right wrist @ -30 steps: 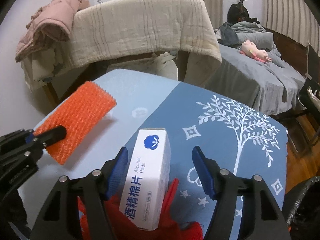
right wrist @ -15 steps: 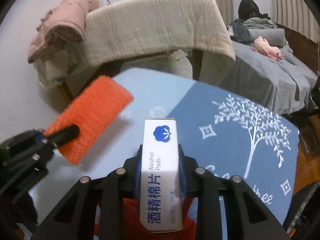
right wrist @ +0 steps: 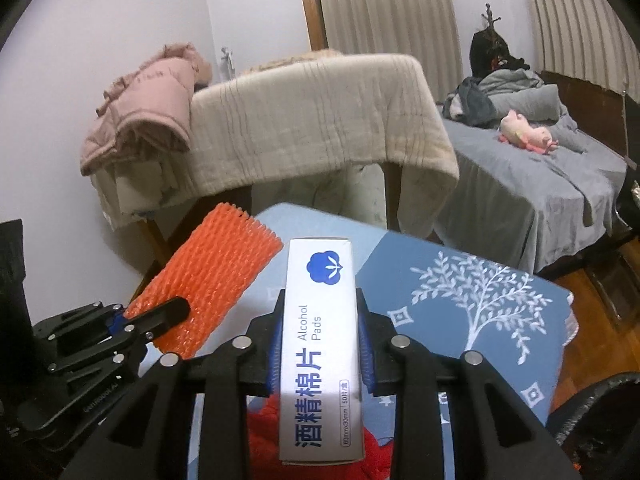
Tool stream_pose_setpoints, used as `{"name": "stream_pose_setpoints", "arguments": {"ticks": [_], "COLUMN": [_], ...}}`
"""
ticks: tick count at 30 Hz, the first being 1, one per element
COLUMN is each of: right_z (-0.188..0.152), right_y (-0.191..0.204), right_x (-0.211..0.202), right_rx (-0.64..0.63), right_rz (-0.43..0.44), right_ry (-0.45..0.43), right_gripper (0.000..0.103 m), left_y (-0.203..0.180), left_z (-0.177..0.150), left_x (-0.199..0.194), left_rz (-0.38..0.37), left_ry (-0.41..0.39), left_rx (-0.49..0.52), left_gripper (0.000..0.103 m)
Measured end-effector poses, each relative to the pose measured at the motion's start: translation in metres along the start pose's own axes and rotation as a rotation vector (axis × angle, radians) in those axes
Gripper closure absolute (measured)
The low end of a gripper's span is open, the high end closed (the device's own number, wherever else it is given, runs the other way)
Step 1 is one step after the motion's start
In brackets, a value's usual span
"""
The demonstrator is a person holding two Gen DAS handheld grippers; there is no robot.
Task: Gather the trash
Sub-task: 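Carry the alcohol pads box and orange sleeve toward the bin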
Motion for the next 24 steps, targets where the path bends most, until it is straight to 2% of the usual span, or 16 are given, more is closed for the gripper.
{"name": "stream_pose_setpoints", "arguments": {"ticks": [11, 24], "right_z": [0.003, -0.024], "right_y": [-0.029, -0.088], "right_x": [-0.054, -0.115], "right_rx": [0.018, 0.076], "right_rz": [-0.045, -0.151], "right_ry": [-0.059, -0.077], "right_gripper": [0.073, 0.073], "left_y": [-0.041, -0.113], "left_z": [0.012, 0.003], "left_x": [-0.029, -0.040], "left_rz": [-0.039, -0.135], "left_ry": [-0.046, -0.047], "left_rx": [0.027, 0.074], "left_gripper": [0.092, 0.092]}}
Point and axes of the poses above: each gripper's, at about its wrist camera, not at the fingertips, and x roughly the way its jaws point, y to its left, z to its top, the point moved 6 cm from there along x, roughly the way its jaws point, and after that the axes turned 6 degrees about -z, right-handed, at the moved point
